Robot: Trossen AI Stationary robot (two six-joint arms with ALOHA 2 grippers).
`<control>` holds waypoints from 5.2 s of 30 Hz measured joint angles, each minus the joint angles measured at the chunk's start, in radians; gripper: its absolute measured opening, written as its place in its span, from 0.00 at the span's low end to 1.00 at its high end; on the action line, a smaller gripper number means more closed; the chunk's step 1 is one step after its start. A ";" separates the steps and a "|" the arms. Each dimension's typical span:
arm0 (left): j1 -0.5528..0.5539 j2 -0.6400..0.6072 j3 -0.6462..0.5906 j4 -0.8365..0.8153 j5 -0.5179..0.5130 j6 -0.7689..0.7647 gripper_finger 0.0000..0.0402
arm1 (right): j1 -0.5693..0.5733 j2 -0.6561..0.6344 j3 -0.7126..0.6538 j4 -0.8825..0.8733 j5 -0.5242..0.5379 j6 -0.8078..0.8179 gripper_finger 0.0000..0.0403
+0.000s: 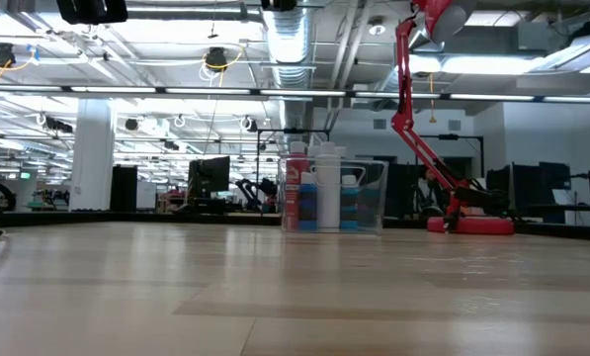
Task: Pick & Place Paint Supplies
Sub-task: Put the green paint bottle into the transparent bin
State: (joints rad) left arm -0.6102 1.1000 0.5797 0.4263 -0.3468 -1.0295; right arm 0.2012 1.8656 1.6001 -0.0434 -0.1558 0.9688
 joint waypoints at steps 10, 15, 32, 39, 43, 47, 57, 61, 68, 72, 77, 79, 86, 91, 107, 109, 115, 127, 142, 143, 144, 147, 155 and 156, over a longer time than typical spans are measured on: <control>0.000 -0.002 0.000 0.020 0.006 -0.008 0.54 | 0.001 0.000 0.000 -0.013 -0.002 -0.001 0.32; 0.000 -0.003 0.000 0.029 0.007 -0.023 0.63 | 0.000 0.000 0.000 -0.014 -0.002 -0.001 0.32; 0.009 -0.040 0.000 0.034 -0.099 0.068 0.64 | -0.081 -0.185 -0.002 -0.325 0.281 -0.142 0.32; 0.010 -0.039 -0.005 0.026 -0.139 0.075 0.64 | -0.105 -0.264 -0.002 -0.509 0.416 -0.161 0.32; 0.011 -0.039 -0.005 0.025 -0.161 0.076 0.63 | -0.111 -0.289 -0.001 -0.610 0.579 -0.166 0.32; 0.011 -0.039 -0.005 0.023 -0.186 0.076 0.62 | -0.116 -0.288 -0.001 -0.686 0.721 -0.167 0.34; 0.011 -0.038 -0.005 0.019 -0.291 0.090 0.59 | -0.179 -0.229 -0.004 -0.732 0.818 -0.245 0.31; 0.011 -0.037 -0.005 0.018 -0.335 0.090 0.58 | -0.211 -0.204 -0.004 -0.761 0.847 -0.273 0.31; 0.011 -0.037 -0.005 0.017 -0.371 0.083 0.58 | -0.264 -0.133 -0.015 -0.694 0.881 -0.304 0.31; 0.011 -0.036 -0.005 0.020 -0.403 0.077 0.58 | -0.274 -0.086 -0.018 -0.672 0.851 -0.370 0.31; 0.011 -0.036 -0.005 0.022 -0.418 0.079 0.58 | -0.276 -0.045 -0.016 -0.641 0.835 -0.395 0.31; 0.011 -0.036 -0.005 0.021 -0.418 0.079 0.58 | -0.276 -0.017 -0.018 -0.633 0.830 -0.403 0.31; 0.011 -0.036 -0.005 0.019 -0.420 0.061 0.58 | -0.289 0.028 -0.017 -0.546 0.793 -0.422 0.31; 0.011 -0.036 -0.005 0.018 -0.412 0.058 0.58 | -0.296 0.081 -0.018 -0.507 0.795 -0.412 0.31; 0.011 -0.037 -0.005 0.019 -0.388 0.023 0.58 | -0.347 0.138 -0.018 -0.496 0.841 -0.261 0.32; 0.011 -0.037 -0.005 0.019 -0.388 0.018 0.58 | -0.354 0.138 -0.018 -0.503 0.837 -0.233 0.32; 0.011 -0.037 -0.005 0.019 -0.388 0.013 0.58 | -0.344 0.151 -0.018 -0.518 0.856 -0.159 0.34; 0.011 -0.037 -0.005 0.017 -0.354 0.003 0.58 | -0.330 0.221 -0.017 -0.530 0.864 -0.056 0.34; 0.011 -0.037 -0.005 0.016 -0.315 0.003 0.58 | -0.348 0.250 -0.018 -0.472 0.871 -0.050 0.34; 0.011 -0.037 -0.005 0.016 -0.315 0.003 0.58 | -0.351 0.250 -0.018 -0.472 0.871 -0.050 0.34; 0.011 -0.037 -0.005 0.016 -0.315 0.003 0.58 | -0.355 0.250 -0.018 -0.471 0.871 -0.050 0.34; 0.011 -0.037 -0.005 0.016 -0.311 0.003 0.58 | -0.356 0.250 -0.018 -0.468 0.871 -0.050 0.34; 0.011 -0.037 -0.005 0.016 -0.311 0.003 0.58 | -0.357 0.250 -0.018 -0.452 0.870 -0.051 0.37; 0.011 -0.037 -0.005 0.016 -0.311 0.003 0.58 | -0.357 0.250 -0.018 -0.450 0.870 -0.051 0.37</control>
State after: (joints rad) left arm -0.5989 1.0630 0.5743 0.4419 -0.6582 -1.0265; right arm -0.1555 2.1159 1.5822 -0.4937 0.7139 0.9182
